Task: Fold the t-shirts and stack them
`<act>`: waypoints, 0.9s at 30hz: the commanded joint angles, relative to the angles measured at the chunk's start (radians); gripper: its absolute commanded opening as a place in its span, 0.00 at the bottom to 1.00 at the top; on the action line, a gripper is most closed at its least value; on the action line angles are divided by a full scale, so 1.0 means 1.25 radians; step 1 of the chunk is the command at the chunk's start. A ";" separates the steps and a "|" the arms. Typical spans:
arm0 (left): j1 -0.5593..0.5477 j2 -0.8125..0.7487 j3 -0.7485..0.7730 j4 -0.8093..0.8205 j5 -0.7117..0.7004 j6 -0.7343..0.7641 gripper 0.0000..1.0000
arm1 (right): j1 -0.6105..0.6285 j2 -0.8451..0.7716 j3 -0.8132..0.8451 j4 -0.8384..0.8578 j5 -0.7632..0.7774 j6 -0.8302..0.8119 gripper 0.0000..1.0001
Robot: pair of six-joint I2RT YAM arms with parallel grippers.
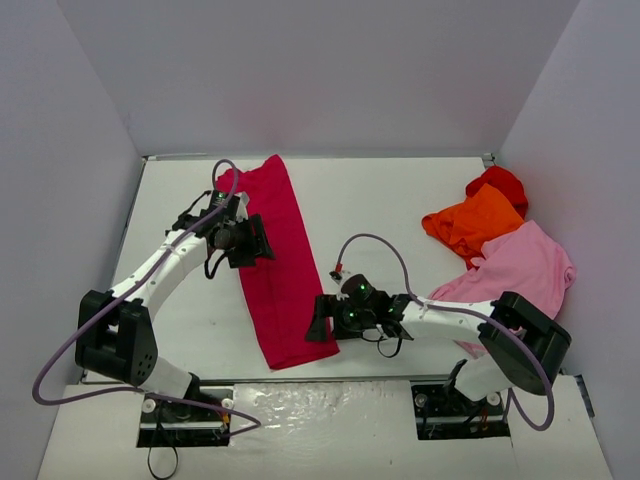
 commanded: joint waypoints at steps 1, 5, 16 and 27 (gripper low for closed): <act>-0.005 -0.033 0.020 0.018 0.002 0.012 0.51 | 0.038 0.077 -0.070 -0.185 0.056 0.018 0.76; -0.004 -0.037 0.018 0.012 -0.004 0.018 0.52 | 0.041 0.093 -0.071 -0.189 0.062 0.018 0.46; 0.022 0.039 0.089 0.025 -0.033 0.057 0.51 | 0.054 0.080 -0.076 -0.201 0.074 0.020 0.00; 0.083 0.309 0.247 0.187 0.065 0.075 0.43 | 0.056 0.077 -0.075 -0.203 0.069 0.010 0.00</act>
